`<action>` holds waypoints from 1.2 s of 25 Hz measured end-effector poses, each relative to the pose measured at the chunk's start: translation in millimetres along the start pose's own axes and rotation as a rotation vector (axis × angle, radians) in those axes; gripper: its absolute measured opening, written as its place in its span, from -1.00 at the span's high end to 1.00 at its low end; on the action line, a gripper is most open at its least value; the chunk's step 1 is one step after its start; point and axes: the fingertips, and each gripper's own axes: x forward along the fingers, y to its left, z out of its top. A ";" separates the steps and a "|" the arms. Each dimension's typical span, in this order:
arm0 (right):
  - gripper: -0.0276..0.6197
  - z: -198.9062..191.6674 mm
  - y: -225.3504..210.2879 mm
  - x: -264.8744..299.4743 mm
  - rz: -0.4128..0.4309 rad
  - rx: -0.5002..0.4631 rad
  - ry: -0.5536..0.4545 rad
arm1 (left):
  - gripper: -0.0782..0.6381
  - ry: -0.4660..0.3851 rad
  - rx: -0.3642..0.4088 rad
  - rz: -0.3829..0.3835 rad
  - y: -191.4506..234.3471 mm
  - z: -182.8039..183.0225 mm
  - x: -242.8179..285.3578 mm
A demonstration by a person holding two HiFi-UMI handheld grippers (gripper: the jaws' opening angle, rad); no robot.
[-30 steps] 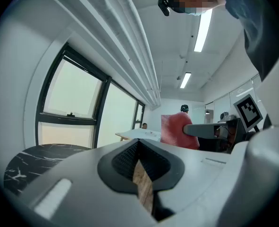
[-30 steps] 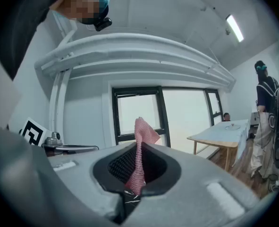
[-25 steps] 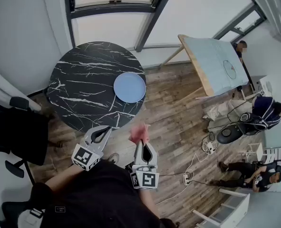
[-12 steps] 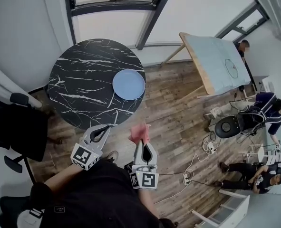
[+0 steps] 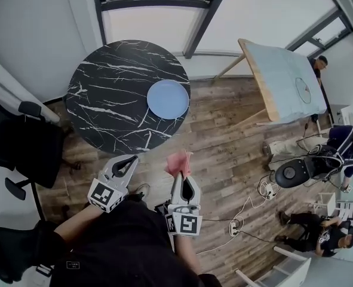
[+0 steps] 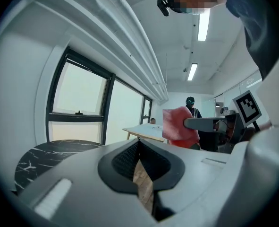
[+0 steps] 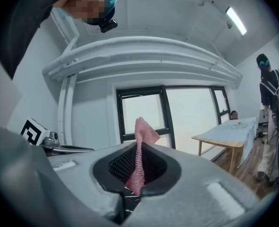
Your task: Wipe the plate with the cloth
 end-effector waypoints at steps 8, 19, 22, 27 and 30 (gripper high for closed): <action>0.87 -7.4 -12.6 27.0 0.003 -0.019 0.022 | 0.78 0.042 -0.034 0.044 25.6 -15.7 21.1; 0.87 -1.9 -20.5 125.9 -0.019 -0.047 0.055 | 0.78 0.066 -0.075 0.048 114.2 -7.9 93.7; 0.87 -5.0 -21.8 157.4 -0.022 -0.046 0.075 | 0.78 0.086 -0.085 0.036 136.6 -10.9 111.2; 0.87 -9.1 -20.2 205.4 0.008 -0.087 0.087 | 0.78 0.114 -0.096 0.017 168.4 -21.6 136.2; 0.87 -14.6 -22.5 229.3 0.033 -0.119 0.100 | 0.78 0.144 -0.092 0.013 183.2 -34.9 150.4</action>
